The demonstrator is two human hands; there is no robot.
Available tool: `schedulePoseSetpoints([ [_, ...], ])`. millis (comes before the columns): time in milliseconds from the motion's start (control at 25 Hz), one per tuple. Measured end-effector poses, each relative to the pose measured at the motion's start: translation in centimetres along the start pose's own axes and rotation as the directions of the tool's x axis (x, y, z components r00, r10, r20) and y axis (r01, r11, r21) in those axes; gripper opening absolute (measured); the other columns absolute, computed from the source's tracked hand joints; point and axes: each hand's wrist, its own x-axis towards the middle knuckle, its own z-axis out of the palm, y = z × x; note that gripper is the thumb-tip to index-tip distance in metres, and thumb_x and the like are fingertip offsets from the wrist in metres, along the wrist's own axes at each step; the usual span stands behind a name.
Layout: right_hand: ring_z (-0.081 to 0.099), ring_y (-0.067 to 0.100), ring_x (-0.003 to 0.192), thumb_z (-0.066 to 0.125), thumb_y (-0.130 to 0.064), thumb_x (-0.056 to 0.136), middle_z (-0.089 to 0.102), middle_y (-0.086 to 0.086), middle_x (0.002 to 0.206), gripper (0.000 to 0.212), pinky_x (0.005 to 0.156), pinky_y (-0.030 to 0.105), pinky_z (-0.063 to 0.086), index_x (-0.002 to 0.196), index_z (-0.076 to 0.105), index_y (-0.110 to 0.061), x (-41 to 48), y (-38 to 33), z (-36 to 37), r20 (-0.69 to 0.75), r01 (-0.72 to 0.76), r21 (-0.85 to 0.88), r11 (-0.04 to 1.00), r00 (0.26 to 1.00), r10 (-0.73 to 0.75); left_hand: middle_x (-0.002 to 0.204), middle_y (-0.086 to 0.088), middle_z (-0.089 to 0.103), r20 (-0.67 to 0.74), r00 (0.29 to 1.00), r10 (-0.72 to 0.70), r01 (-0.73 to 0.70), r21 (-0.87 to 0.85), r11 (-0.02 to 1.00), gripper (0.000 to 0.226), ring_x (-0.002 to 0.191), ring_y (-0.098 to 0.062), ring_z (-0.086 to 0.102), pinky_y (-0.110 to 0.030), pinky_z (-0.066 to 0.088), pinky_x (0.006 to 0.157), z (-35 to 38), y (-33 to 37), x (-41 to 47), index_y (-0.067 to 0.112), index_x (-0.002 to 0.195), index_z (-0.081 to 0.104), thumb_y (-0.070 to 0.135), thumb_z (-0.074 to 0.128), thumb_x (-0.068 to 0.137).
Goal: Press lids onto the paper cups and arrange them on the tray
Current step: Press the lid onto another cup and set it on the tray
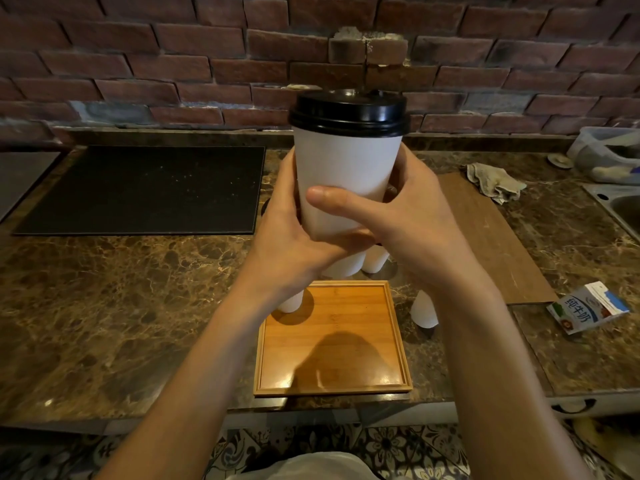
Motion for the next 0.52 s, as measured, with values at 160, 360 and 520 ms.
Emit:
schedulePoseSetpoints([
  [160, 0.062, 0.003, 0.106, 0.084, -0.036, 0.064, 0.062, -0.012, 0.116, 0.076, 0.077, 0.021, 0.056, 0.131, 0.05, -0.027, 0.1, -0.1, -1.0, 0.134, 0.014, 0.058, 0.998, 0.991, -0.022, 0.12, 0.016, 0.051, 0.085, 0.996, 0.031, -0.028, -0.041, 0.999, 0.091, 0.113, 0.002, 0.054, -0.011, 0.05, 0.079, -0.6, 0.6, 0.1, 0.028, 0.133, 0.029, 0.027, 0.081, 0.06],
  [360, 0.065, 0.018, 0.109, 0.077, -0.031, 0.063, 0.066, -0.004, 0.112, 0.069, 0.08, 0.027, 0.055, 0.127, 0.053, -0.018, 0.0, 0.4, -1.9, 0.312, -0.037, 0.182, 0.983, 0.95, -0.022, 0.121, 0.002, 0.057, 0.264, 0.964, 0.009, 0.033, -0.155, 0.987, 0.092, 0.113, -0.016, 0.06, -0.023, 0.053, 0.082, -1.4, 0.7, -0.1, 0.006, 0.138, 0.03, 0.011, 0.08, 0.061],
  [520, 0.066, 0.016, 0.108, 0.078, -0.03, 0.063, 0.068, -0.005, 0.111, 0.064, 0.08, 0.027, 0.055, 0.122, 0.056, -0.022, -0.2, 0.5, -1.9, 0.328, -0.05, 0.177, 0.983, 0.945, -0.011, 0.116, 0.011, 0.061, 0.271, 0.963, 0.0, 0.04, -0.141, 0.989, 0.085, 0.11, -0.014, 0.061, -0.021, 0.053, 0.082, -1.5, 0.6, -0.3, 0.012, 0.132, 0.037, 0.012, 0.081, 0.06],
])
